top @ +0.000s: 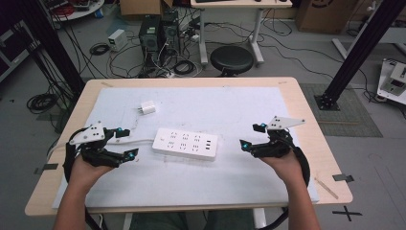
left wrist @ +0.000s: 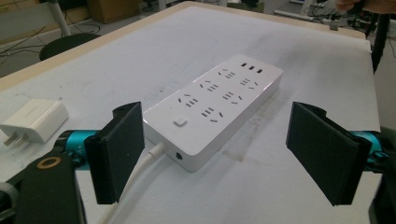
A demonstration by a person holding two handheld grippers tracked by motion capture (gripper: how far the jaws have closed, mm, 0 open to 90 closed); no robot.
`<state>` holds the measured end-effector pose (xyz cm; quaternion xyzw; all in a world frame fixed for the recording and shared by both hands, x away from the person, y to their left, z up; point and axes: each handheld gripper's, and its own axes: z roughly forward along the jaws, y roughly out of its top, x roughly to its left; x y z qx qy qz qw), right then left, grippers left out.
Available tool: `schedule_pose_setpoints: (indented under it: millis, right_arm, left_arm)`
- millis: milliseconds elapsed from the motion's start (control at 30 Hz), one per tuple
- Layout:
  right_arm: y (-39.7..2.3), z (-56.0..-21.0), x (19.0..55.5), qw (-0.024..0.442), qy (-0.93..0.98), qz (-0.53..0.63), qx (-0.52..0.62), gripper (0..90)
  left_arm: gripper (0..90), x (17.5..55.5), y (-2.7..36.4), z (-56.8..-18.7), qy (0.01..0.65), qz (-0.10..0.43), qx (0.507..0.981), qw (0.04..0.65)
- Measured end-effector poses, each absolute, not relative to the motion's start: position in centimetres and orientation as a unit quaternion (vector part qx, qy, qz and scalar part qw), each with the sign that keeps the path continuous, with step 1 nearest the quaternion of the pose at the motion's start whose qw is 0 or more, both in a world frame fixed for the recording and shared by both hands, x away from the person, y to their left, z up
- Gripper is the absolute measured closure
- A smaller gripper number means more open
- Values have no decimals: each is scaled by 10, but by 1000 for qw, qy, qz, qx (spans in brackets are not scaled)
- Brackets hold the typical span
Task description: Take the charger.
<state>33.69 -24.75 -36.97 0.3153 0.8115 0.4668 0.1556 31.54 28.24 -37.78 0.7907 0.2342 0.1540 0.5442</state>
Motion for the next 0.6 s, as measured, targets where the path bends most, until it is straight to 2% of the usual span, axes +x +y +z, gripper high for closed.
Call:
schedule_pose_setpoints:
  millis: [333, 600]
  right_arm:
    - [-249, -362, 334, 153, 813, 469, 308, 190]
    - [-249, -364, 334, 154, 815, 467, 307, 190]
  left_arm:
    - [195, 322, 287, -364, 242, 174, 791, 534]
    - [197, 371, 293, -338, 229, 189, 804, 515]
